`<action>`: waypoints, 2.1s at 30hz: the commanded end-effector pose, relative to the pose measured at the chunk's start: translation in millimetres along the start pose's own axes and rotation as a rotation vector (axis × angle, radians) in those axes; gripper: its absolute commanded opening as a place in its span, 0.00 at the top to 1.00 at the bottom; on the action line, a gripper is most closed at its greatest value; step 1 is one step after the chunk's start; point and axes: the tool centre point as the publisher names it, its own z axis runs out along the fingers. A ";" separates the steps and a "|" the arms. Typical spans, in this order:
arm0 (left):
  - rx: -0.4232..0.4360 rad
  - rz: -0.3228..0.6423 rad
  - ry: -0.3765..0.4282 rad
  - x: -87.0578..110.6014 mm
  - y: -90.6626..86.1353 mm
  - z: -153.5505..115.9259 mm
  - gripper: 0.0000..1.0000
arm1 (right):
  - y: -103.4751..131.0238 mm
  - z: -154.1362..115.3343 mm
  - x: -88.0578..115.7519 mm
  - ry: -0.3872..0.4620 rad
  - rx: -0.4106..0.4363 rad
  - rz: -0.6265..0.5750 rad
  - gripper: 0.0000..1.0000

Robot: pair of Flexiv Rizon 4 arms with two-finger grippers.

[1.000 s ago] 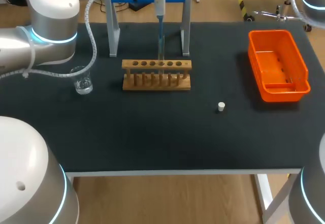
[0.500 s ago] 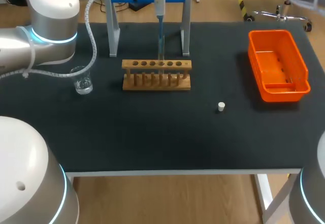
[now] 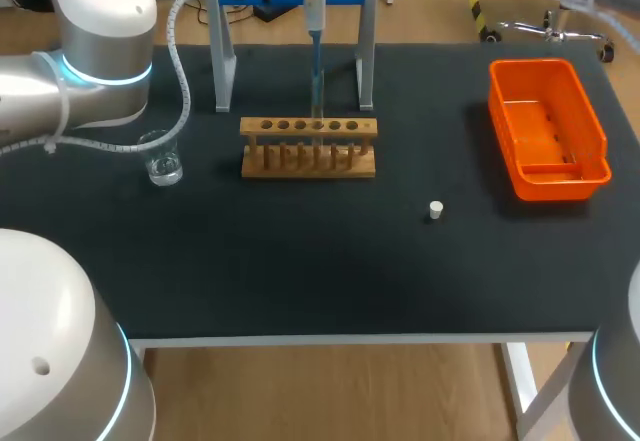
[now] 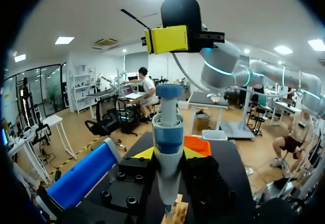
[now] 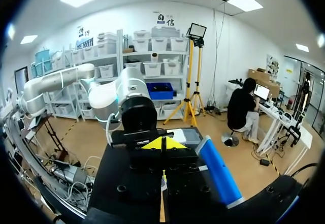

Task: Invert the test tube, pick up the pipette, mount the tip to pipette, aspirate from beaker and dispense into the tube, eject the tip, return the pipette, and cap with the stopper.

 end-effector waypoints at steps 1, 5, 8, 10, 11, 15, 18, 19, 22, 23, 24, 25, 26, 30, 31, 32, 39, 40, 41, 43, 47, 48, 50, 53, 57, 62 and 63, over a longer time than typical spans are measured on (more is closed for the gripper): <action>-0.001 0.000 -0.002 0.0 -0.5 0.6 1.00 | -4.2 0.4 6.7 -0.003 -0.006 0.000 1.00; -0.001 0.000 -0.002 0.0 -0.5 0.6 1.00 | -5.8 2.8 12.5 0.000 -0.006 -0.001 1.00; -0.001 0.000 -0.002 0.0 -0.5 0.6 1.00 | -6.4 4.9 14.5 0.004 -0.002 -0.002 1.00; -0.001 0.000 -0.002 0.0 -0.5 0.6 1.00 | -6.6 5.5 14.6 0.006 0.000 0.000 1.00; -0.001 0.000 -0.002 0.0 -0.5 0.6 1.00 | -6.7 5.8 14.7 0.007 0.002 0.000 1.00; -0.001 0.000 -0.002 0.0 -0.5 0.6 1.00 | -9.2 8.3 15.9 0.010 0.003 0.001 1.00; -0.001 0.000 -0.002 0.0 -0.5 0.6 1.00 | -13.0 11.1 15.8 0.014 0.007 0.005 1.00; -0.001 0.000 -0.002 0.0 -0.5 0.6 1.00 | -13.5 11.4 15.6 0.015 0.008 0.007 1.00; -0.001 0.000 -0.002 0.0 -0.5 0.6 1.00 | -14.9 12.4 15.2 0.015 0.012 0.009 1.00; -0.001 0.000 -0.002 0.0 -0.5 0.6 1.00 | -15.5 12.8 15.2 0.014 0.014 0.009 1.00; -0.001 0.000 -0.002 0.0 -0.5 0.6 1.00 | -15.9 13.1 15.0 0.014 0.016 0.009 1.00; -0.001 0.000 -0.002 0.0 -0.5 0.6 1.00 | -16.3 13.3 14.7 0.013 0.018 0.009 1.00; -0.001 0.000 -0.002 0.0 -0.5 0.6 1.00 | -17.0 13.6 14.2 0.012 0.020 0.009 1.00; -0.001 0.000 -0.002 0.0 -0.5 0.6 1.00 | -17.9 13.6 14.3 0.011 0.025 0.012 1.00; -0.001 0.000 -0.002 0.0 -0.5 0.6 1.00 | -18.6 13.9 14.7 0.011 0.027 0.012 1.00; -0.001 0.000 -0.002 0.0 -0.5 0.6 1.00 | -19.5 14.4 15.2 0.012 0.028 0.013 1.00; -0.001 0.000 -0.002 0.0 -0.5 0.6 1.00 | -23.0 15.6 19.1 0.017 0.035 0.013 1.00; -0.001 0.000 -0.002 0.0 -0.5 0.6 1.00 | -23.3 15.5 19.6 0.017 0.036 0.013 1.00; -0.001 0.000 -0.002 0.0 -0.5 0.6 1.00 | -23.5 15.4 19.9 0.018 0.037 0.013 1.00; -0.001 0.000 -0.002 0.0 -0.5 0.6 1.00 | -24.1 15.3 20.2 0.018 0.038 0.015 1.00; -0.001 0.000 -0.002 0.0 -0.5 0.6 1.00 | -24.7 15.4 19.2 0.018 0.039 0.018 1.00; -0.001 0.000 -0.002 0.0 -0.5 0.6 1.00 | -24.9 15.5 19.0 0.018 0.039 0.019 1.00; -0.001 0.000 -0.002 0.0 -0.5 0.6 1.00 | -25.9 15.6 18.3 0.018 0.039 0.021 1.00; -0.001 0.000 -0.002 0.0 -0.5 0.6 1.00 | -27.3 15.7 17.6 0.019 0.038 0.023 1.00; -0.001 0.000 -0.002 0.0 -0.5 0.6 1.00 | -27.1 16.0 17.9 0.022 0.036 0.021 1.00; -0.001 0.000 -0.002 0.0 -0.5 0.6 1.00 | -23.1 14.5 19.7 0.020 0.032 0.011 1.00; -0.001 0.000 -0.002 0.0 -0.5 0.6 1.00 | -23.0 14.4 19.6 0.019 0.031 0.009 1.00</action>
